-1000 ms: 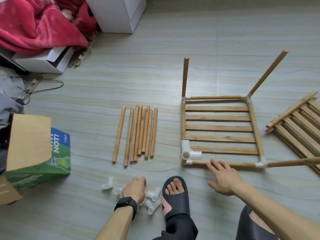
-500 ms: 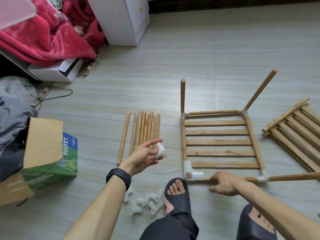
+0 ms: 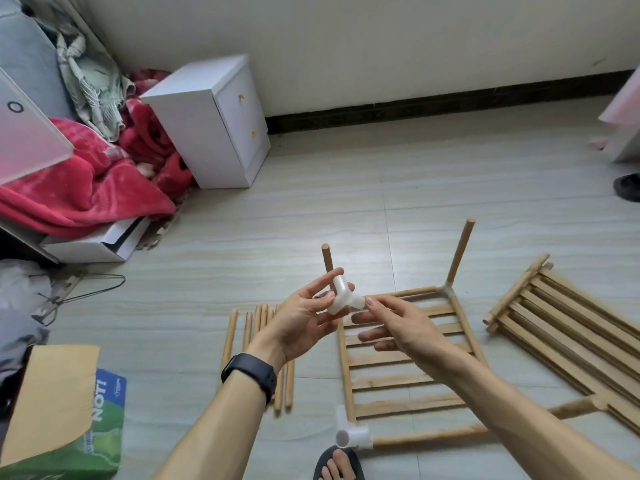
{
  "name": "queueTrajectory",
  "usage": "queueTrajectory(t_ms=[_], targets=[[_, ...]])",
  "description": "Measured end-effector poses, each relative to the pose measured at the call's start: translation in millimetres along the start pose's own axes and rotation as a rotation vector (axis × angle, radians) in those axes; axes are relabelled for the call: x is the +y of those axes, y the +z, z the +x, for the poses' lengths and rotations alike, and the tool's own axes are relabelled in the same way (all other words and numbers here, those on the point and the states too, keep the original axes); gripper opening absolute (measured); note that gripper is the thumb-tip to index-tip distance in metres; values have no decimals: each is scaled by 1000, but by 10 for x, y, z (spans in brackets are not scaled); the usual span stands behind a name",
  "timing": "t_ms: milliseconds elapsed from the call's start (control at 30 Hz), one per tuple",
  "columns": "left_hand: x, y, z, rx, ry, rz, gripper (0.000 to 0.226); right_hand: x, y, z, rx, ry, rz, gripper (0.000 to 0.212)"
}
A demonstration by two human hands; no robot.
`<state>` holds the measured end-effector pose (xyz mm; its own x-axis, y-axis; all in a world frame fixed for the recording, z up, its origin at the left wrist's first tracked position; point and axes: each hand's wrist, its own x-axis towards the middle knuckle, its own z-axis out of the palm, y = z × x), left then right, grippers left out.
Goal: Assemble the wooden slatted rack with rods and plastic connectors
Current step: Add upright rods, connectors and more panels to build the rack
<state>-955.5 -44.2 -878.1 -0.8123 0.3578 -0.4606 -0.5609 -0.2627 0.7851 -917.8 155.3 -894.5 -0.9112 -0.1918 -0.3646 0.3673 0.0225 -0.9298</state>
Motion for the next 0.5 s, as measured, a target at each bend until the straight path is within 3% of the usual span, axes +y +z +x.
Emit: queueTrajectory(t_ms=[133, 500], targets=[[29, 96, 160, 20, 10, 99, 39, 18, -38, 123, 83, 9, 155, 29], [79, -20, 587, 158, -27, 92, 27, 104, -15, 611, 42, 61, 266, 25]])
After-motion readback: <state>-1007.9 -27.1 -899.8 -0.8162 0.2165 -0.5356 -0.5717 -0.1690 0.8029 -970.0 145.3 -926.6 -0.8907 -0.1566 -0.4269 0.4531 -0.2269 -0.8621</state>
